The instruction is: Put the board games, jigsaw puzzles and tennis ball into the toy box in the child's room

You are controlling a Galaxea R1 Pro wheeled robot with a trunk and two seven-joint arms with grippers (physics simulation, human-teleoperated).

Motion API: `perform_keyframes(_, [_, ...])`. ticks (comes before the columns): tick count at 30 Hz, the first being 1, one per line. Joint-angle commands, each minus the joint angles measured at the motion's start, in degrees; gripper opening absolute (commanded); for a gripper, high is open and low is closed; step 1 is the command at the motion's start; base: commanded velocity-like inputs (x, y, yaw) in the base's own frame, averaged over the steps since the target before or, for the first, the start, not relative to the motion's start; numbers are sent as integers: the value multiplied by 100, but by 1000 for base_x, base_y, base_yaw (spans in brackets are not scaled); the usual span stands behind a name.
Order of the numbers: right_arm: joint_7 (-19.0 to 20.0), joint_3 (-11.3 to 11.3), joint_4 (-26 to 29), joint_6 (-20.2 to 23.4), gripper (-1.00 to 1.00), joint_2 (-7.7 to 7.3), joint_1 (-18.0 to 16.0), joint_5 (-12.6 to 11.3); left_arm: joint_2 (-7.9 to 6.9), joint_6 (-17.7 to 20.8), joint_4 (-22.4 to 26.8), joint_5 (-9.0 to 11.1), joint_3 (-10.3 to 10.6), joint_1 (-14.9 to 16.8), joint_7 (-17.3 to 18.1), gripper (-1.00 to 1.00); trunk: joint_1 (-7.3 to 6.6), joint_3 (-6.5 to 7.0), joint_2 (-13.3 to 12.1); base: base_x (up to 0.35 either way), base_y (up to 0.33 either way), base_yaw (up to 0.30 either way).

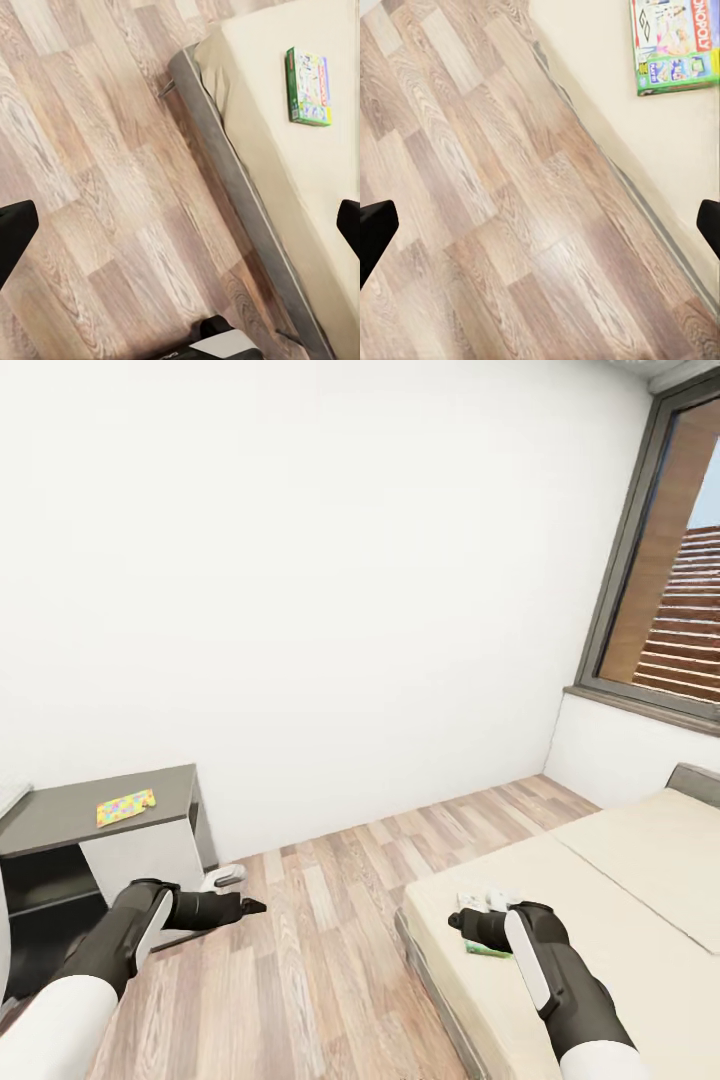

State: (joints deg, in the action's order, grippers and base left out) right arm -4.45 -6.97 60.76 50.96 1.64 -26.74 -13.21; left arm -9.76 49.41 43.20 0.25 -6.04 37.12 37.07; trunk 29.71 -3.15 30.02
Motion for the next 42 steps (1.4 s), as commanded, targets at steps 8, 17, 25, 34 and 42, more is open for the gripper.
perform_keyframes(8, [-47,-156,-9,19,100,-4,-7,-69,0,42,7,1,-20,5,19,100,3,-12,11,0,143,-281])
perform_keyframes(17, [-47,-394,-24,19,100,-6,-7,-75,-2,36,6,1,-20,6,19,100,3,-12,11,7,251,-281])
perform_keyframes(25, [-47,-446,-35,14,100,-6,-7,-76,-8,26,12,1,-14,4,19,100,3,-12,11,61,271,-281])
perform_keyframes(34, [-44,-460,-44,10,100,-6,-7,-76,-9,16,12,1,-13,0,19,100,3,-12,11,84,270,-281])
perform_keyframes(42, [-39,-463,-47,10,100,-6,-8,-76,-9,8,13,1,-11,-1,19,100,3,-12,11,110,175,-281])
